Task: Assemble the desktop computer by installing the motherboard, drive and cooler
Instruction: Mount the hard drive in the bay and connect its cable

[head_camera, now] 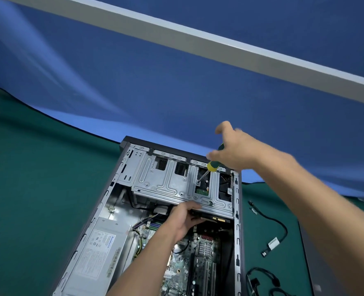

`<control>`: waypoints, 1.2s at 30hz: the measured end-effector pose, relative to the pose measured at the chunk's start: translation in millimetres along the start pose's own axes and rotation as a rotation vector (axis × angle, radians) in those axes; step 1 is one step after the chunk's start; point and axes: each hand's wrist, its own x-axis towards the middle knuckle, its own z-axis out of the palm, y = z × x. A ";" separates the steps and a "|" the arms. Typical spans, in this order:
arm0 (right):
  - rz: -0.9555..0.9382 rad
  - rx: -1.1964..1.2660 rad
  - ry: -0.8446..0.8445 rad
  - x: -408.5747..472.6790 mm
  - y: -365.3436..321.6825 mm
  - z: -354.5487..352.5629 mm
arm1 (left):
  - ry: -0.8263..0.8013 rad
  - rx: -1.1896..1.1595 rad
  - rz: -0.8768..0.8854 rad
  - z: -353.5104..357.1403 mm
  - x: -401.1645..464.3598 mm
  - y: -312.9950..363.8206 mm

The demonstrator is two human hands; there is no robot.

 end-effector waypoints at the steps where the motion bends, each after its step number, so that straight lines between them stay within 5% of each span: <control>1: -0.007 -0.005 -0.044 -0.6 -1.6 -0.3 | -0.002 -0.001 -0.002 -0.2 -0.3 0.6; 11: 0.027 0.007 0.110 -2.8 0.8 7.4 | -0.012 0.034 0.003 -2.1 1.2 0.8; 15: 0.020 0.033 -0.073 -5.5 -1.6 4.0 | -0.033 0.050 0.001 -2.2 0.0 3.9; 18: 0.054 -0.016 0.114 -4.5 -0.7 6.2 | -0.013 0.060 -0.011 -2.6 0.4 4.0; 22: 0.027 0.060 0.040 -6.9 -1.8 8.0 | -0.015 0.067 -0.015 -0.6 -1.4 6.0; 25: 0.046 -0.052 0.199 -7.7 -0.4 11.2 | -0.015 0.072 -0.026 -1.9 0.0 5.2; 29: -0.034 0.126 0.079 -11.1 -6.6 14.3 | -0.042 0.060 -0.024 -3.5 0.6 5.1; 32: 0.005 0.005 0.248 -9.4 -4.3 16.6 | -0.017 0.064 -0.030 -4.2 3.5 3.3; 36: 0.030 0.067 0.072 -8.1 -4.2 9.9 | -0.022 0.056 -0.025 -4.5 3.6 3.5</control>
